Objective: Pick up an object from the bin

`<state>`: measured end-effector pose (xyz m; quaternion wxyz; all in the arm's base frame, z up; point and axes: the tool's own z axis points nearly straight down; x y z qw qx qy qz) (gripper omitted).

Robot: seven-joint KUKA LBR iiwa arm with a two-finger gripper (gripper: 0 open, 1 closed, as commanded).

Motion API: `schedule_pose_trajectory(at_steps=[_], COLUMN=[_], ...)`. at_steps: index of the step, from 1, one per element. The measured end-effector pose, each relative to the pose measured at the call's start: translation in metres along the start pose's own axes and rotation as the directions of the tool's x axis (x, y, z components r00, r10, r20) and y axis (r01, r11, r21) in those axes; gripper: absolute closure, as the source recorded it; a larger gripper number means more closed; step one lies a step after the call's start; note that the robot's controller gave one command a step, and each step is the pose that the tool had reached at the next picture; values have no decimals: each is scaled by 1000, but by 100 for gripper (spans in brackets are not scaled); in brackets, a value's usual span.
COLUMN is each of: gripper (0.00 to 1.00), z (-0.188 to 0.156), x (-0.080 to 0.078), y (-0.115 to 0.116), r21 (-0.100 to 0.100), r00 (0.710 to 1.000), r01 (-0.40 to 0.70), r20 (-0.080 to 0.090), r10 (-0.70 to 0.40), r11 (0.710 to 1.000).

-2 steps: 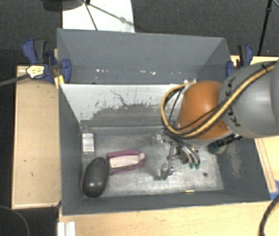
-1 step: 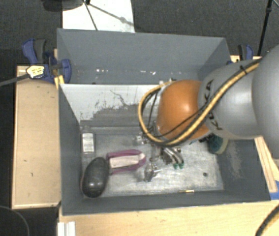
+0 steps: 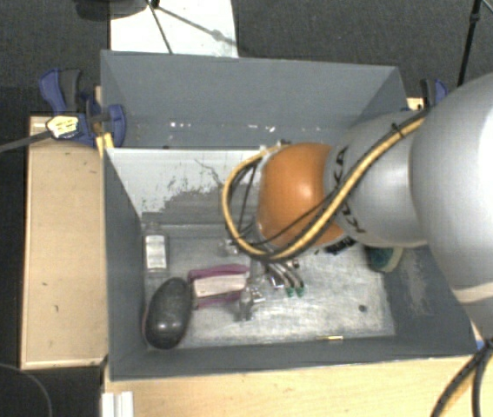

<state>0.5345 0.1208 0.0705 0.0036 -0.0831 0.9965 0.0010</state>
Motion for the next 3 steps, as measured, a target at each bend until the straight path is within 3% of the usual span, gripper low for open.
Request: schedule_pose_trajectory(at_steps=[1,2,3], gripper=[100,100,100], z=[-2,-112,-260], x=[1,4,-10], y=[-1,18,28], r21=[0,0,0], r00=[1000,1000,999], r01=[-4,-13,-41], r20=[-4,1,4], r10=[4,13,41], r11=[1000,1000,999])
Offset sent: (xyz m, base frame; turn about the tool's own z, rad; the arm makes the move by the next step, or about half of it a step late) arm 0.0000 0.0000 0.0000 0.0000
